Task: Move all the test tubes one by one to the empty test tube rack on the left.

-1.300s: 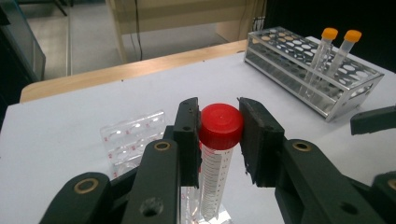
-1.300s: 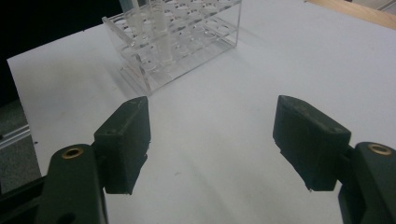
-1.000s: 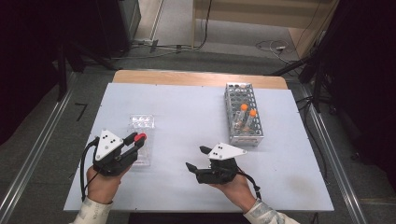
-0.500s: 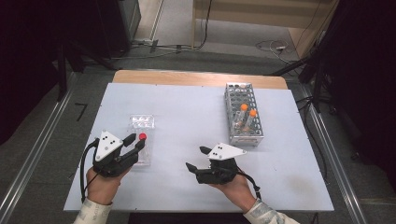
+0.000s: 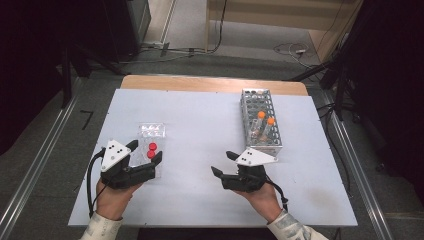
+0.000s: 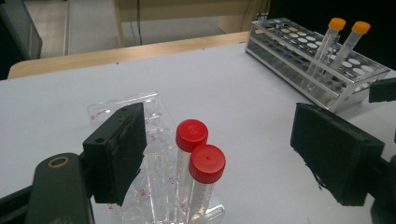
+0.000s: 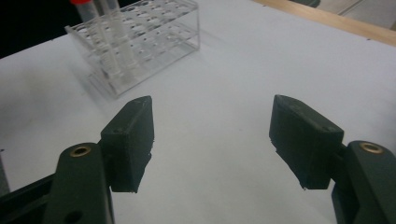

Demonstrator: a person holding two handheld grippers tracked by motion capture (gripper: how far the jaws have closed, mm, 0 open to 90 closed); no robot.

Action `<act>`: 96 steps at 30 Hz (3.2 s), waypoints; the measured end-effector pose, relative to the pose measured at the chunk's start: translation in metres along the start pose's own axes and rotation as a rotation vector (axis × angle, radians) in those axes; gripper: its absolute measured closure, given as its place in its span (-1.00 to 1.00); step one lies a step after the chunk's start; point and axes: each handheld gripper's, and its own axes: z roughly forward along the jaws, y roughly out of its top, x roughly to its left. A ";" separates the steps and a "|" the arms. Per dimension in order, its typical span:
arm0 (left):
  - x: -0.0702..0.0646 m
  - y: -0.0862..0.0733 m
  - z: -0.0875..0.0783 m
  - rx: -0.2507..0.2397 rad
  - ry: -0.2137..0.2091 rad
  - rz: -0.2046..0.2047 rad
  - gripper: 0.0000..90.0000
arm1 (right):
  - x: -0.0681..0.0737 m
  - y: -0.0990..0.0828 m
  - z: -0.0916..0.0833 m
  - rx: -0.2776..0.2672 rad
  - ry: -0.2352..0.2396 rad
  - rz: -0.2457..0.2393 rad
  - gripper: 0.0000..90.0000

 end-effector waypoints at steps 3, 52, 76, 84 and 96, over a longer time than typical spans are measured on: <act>0.001 0.000 -0.001 -0.006 0.006 -0.002 -0.60 | -0.009 0.000 -0.004 -0.008 -0.025 0.010 -0.32; -0.004 0.000 0.003 -0.016 0.010 -0.009 -0.65 | -0.117 0.005 0.021 0.020 -0.393 0.210 0.42; -0.009 -0.001 0.005 -0.012 -0.006 -0.007 -0.64 | -0.116 0.017 0.013 -0.050 -0.422 0.179 0.64; -0.010 0.000 0.005 -0.016 -0.007 -0.005 -0.64 | -0.107 0.033 -0.008 -0.124 -0.426 0.147 0.64; -0.013 0.001 0.003 -0.024 -0.018 -0.002 -0.64 | -0.088 0.045 -0.029 -0.155 -0.307 0.143 0.64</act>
